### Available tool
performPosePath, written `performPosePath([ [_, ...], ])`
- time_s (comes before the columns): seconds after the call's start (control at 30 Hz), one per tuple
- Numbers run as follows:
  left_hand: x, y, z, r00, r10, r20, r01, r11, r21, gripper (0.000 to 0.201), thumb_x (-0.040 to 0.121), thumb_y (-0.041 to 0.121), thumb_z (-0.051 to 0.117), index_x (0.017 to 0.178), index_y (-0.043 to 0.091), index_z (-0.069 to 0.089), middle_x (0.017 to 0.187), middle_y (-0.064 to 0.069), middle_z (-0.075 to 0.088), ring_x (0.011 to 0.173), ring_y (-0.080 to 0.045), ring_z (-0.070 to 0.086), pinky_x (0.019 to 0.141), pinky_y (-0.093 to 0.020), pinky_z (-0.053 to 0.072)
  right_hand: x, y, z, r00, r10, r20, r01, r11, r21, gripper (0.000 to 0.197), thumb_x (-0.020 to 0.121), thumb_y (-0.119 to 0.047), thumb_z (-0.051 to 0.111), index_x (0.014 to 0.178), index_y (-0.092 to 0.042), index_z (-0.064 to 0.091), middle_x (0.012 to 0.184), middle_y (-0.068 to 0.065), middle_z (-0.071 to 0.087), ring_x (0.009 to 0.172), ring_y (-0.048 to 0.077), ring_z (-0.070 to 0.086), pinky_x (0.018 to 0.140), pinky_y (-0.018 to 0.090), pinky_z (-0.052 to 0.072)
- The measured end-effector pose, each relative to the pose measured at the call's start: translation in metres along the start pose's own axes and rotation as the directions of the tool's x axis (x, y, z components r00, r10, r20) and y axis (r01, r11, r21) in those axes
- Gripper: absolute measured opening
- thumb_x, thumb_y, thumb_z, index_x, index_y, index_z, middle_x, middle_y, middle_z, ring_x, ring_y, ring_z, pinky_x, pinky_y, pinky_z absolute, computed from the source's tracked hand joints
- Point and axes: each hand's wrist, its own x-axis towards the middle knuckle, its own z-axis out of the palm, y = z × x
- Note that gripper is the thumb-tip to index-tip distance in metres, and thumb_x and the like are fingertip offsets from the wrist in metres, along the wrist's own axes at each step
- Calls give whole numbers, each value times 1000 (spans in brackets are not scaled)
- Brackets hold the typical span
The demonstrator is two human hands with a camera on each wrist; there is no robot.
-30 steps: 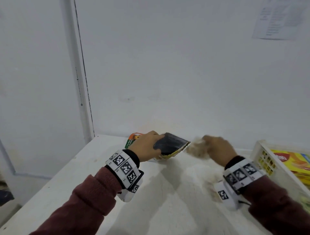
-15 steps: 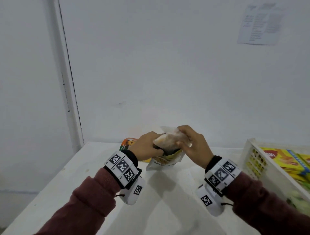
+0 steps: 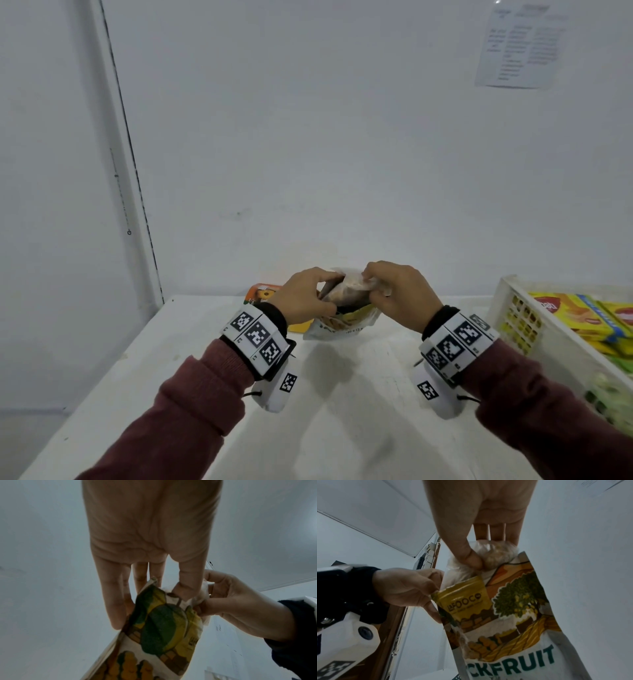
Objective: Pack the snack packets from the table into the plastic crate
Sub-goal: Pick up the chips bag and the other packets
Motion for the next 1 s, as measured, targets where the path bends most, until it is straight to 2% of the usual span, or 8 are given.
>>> performPosePath([
  [0.13,4,-4,4,1000,8,25,-7,999,-51,54,76,10,68,127,18,54,127,0,53,112,-15,52,90,-22,44,-1,-3,6,999,-31,9,32,996,-86,13,68,-10,44,71,-16,55,67,-2,59,51,17,45,42,25,35],
  [0.23,7,-1,3,999,38,15,-36,996,-87,46,76,10,67,120,20,59,122,0,55,90,-9,54,78,-19,45,0,-3,9,992,-80,93,96,979,-182,32,69,-20,32,70,-17,64,68,-2,65,52,22,59,38,31,43],
  [0.3,9,1,2,999,48,8,-47,996,-72,50,77,12,67,124,22,57,123,3,55,82,-4,53,67,-10,39,3,-4,6,969,-40,242,83,982,-172,48,71,-29,25,84,-19,70,81,-1,69,69,23,64,51,35,49],
  [0.47,14,11,8,999,39,19,-36,992,-122,63,74,5,66,133,17,50,132,-2,51,108,-18,57,90,-27,49,2,2,3,881,-242,408,320,938,-135,49,82,-54,35,85,-19,68,93,0,66,98,16,52,87,27,37],
  [0.57,17,17,13,996,60,70,-54,996,-77,62,76,2,62,134,17,48,134,-4,49,117,-19,52,94,-29,47,1,10,4,757,-65,650,337,891,-304,74,71,-74,40,116,-17,54,114,1,64,114,20,51,105,28,23],
  [0.7,21,22,17,997,51,64,-48,998,-44,49,81,-4,52,126,16,57,129,-6,54,115,-21,51,85,-21,42,5,32,11,811,-131,570,378,861,-340,29,54,-26,83,80,-20,73,84,2,70,93,31,64,82,38,55],
  [0.83,27,32,18,998,-32,51,27,995,97,34,89,0,43,111,9,68,117,-10,64,103,-21,57,75,-15,38,8,45,19,811,-246,531,431,865,-258,18,66,-6,65,82,-14,70,82,7,70,85,30,65,75,41,56],
  [1.0,32,41,27,991,-113,68,91,961,260,19,87,14,51,100,6,63,106,-14,63,92,-23,55,75,-26,40,13,52,19,788,-176,590,357,912,-204,21,80,-18,52,93,-16,68,106,8,68,105,32,59,89,38,45],
])
